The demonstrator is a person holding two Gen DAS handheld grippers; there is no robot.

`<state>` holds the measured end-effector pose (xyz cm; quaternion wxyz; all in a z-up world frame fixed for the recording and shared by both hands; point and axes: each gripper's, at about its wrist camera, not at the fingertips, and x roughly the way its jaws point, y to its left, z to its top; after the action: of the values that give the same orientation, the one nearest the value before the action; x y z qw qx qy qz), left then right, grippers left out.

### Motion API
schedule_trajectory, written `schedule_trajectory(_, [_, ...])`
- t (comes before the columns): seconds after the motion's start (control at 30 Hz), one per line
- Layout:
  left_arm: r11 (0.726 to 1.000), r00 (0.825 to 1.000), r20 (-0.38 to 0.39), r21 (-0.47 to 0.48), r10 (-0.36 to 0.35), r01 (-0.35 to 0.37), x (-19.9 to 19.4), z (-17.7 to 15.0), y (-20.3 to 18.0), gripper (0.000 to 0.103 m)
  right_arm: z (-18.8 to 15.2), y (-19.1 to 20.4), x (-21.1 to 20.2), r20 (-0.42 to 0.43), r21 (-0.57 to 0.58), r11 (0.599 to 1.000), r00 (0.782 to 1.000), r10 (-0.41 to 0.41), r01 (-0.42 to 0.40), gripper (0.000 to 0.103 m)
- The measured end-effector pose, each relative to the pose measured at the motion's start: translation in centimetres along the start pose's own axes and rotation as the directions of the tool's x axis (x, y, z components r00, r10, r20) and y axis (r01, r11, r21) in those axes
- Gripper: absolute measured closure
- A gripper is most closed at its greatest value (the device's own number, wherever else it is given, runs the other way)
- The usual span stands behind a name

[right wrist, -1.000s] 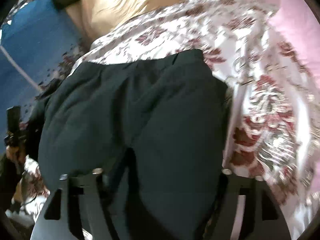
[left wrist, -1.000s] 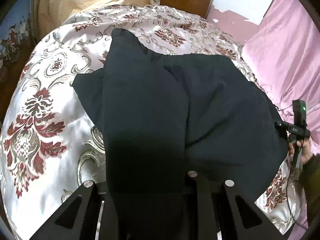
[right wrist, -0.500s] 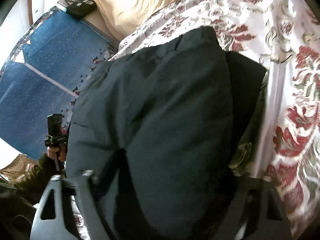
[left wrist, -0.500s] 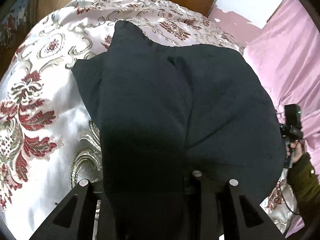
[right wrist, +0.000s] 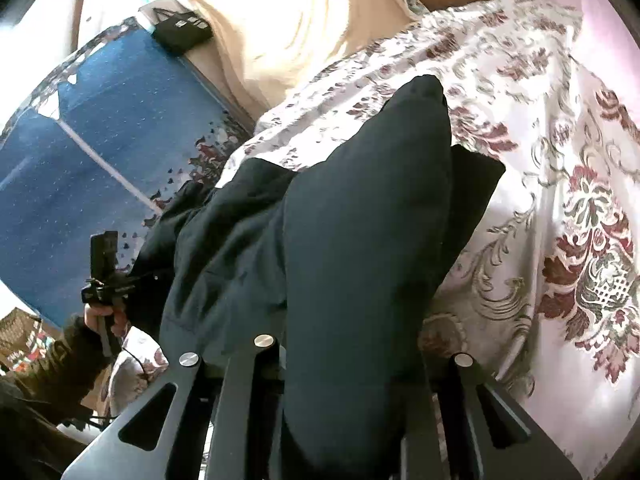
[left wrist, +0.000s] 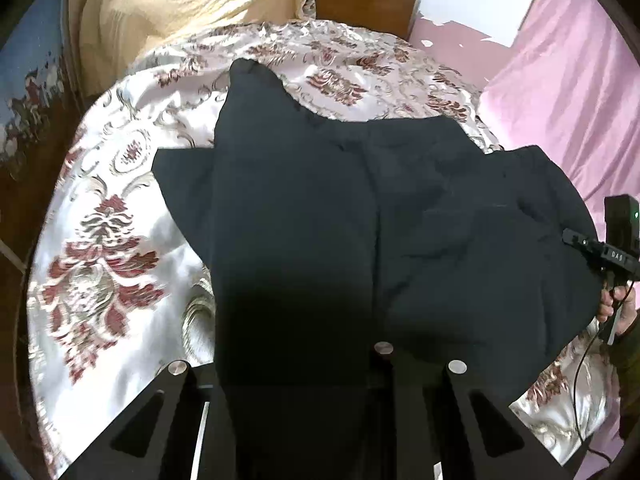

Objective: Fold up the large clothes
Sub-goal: 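Press both tools down on the folded jacket's edge to flatten it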

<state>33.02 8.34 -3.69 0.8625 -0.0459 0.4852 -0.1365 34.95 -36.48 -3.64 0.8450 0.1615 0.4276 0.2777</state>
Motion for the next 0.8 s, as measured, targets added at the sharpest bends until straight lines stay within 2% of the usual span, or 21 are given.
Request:
schedule_trajectory(0.17, [1.000, 1.000, 0.007, 0.016, -0.009, 0.009, -4.5, -2.8, -0.4, 0.083, -1.1, 4.8, -3.0, -0.016, -0.068, 0.998, 1.000, -0.015, 0.014, 0.086])
schedule_trajectory(0.2, [1.000, 1.000, 0.006, 0.015, -0.012, 0.011, -5.0, -3.4, -0.3, 0.083, -1.8, 4.8, -4.1, -0.017, -0.071, 0.997, 1.000, -0.013, 0.012, 0.086])
schedule_trajectory(0.33, [1.000, 1.000, -0.011, -0.014, -0.022, 0.022, -5.0, -6.1, -0.2, 0.083, -4.7, 5.5, -5.6, -0.026, -0.067, 0.997, 0.999, -0.042, 0.041, 0.086])
schedule_trajectory(0.47, [0.999, 1.000, -0.010, -0.042, -0.006, 0.005, -3.8, -7.9, 0.3, 0.081, -7.1, 4.4, -5.1, -0.040, -0.044, 0.986, 0.986, -0.165, 0.163, 0.085])
schedule_trajectory(0.53, [0.998, 1.000, -0.011, -0.063, 0.013, -0.014, -3.3, -8.4, 0.5, 0.078, -7.6, 3.7, -4.8, -0.043, -0.011, 0.979, 0.978, -0.202, 0.202, 0.080])
schedule_trajectory(0.63, [0.994, 0.997, -0.032, -0.087, 0.068, -0.071, -2.7, -8.5, 0.9, 0.067, -8.3, 3.6, -5.1, -0.020, 0.008, 0.962, 0.961, -0.274, 0.275, 0.072])
schedule_trajectory(0.7, [0.988, 0.994, -0.041, -0.111, 0.100, -0.104, -2.7, -8.6, 1.0, 0.060, -8.6, 3.9, -5.0, -0.012, 0.023, 0.957, 0.957, -0.290, 0.290, 0.071])
schedule_trajectory(0.77, [0.981, 0.990, -0.048, -0.136, 0.130, -0.136, -2.9, -8.8, 1.1, 0.051, -8.9, 4.3, -5.0, -0.008, 0.028, 0.947, 0.948, -0.319, 0.319, 0.061])
schedule_trajectory(0.8, [0.980, 0.990, -0.050, -0.143, 0.134, -0.140, -3.0, -8.8, 1.0, 0.044, -9.1, 4.6, -4.9, -0.004, 0.028, 0.942, 0.942, -0.336, 0.335, 0.050])
